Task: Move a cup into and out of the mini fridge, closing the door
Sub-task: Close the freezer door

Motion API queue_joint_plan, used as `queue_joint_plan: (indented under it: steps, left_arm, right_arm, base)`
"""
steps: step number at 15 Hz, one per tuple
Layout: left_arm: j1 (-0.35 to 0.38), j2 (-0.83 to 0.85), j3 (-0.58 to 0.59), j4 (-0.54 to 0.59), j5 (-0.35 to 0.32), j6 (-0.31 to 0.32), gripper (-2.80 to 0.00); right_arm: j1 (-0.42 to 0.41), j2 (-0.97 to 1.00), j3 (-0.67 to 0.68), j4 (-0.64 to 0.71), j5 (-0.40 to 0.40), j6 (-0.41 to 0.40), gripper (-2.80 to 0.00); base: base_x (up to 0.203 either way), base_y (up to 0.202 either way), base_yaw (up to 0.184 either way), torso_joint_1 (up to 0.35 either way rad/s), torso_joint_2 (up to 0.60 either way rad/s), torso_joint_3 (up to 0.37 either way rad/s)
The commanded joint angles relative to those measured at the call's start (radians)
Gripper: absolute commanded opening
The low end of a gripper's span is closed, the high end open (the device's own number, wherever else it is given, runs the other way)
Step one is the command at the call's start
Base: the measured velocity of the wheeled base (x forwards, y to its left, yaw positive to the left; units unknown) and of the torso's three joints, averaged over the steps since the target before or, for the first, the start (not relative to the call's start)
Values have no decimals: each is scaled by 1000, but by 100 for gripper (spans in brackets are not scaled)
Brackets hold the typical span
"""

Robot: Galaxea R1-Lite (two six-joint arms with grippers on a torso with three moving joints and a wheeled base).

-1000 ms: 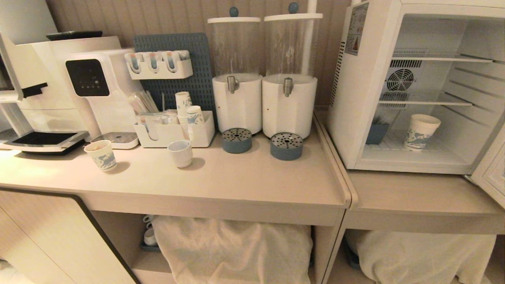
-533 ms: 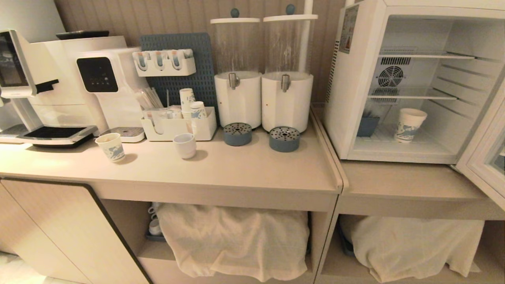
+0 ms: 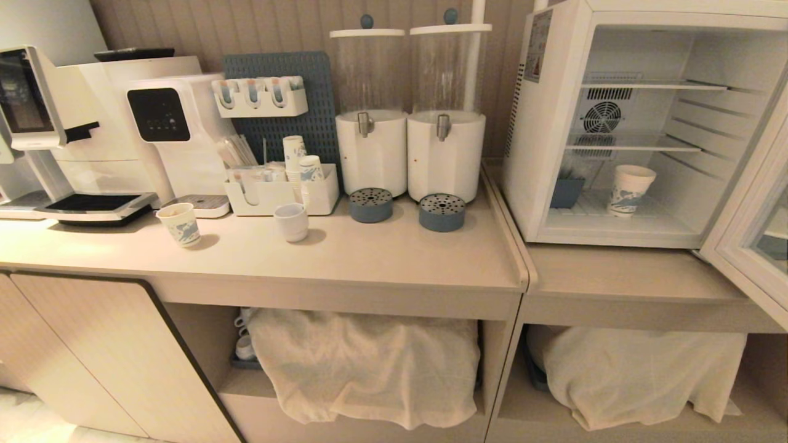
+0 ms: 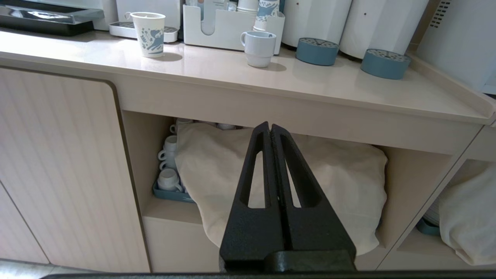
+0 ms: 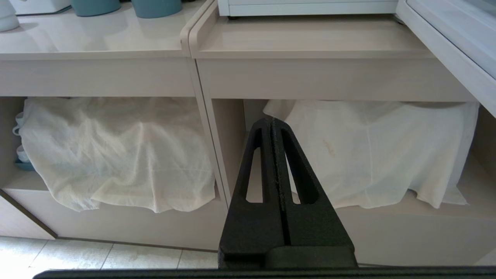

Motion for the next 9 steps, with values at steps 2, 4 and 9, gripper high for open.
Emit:
queue_joint_plan:
  steps: [2,4,9]
  left_arm:
    - [0,-2,40,-1,-1,-1,-280]
    - [0,-2,40,1,-1,-1,-280]
    - [-1,-2,40,1,-1,-1,-280]
  right_arm:
    - [1,3,0,0,2,0,-280]
    - [0,3,-2,0,2,0,-280]
    - [1,3,-5,11,3,0,-280]
  base:
    - [0,0,0,0,0,0]
    - [-1,-44,0,4,1,3]
    - [0,-186,0,2,1,3]
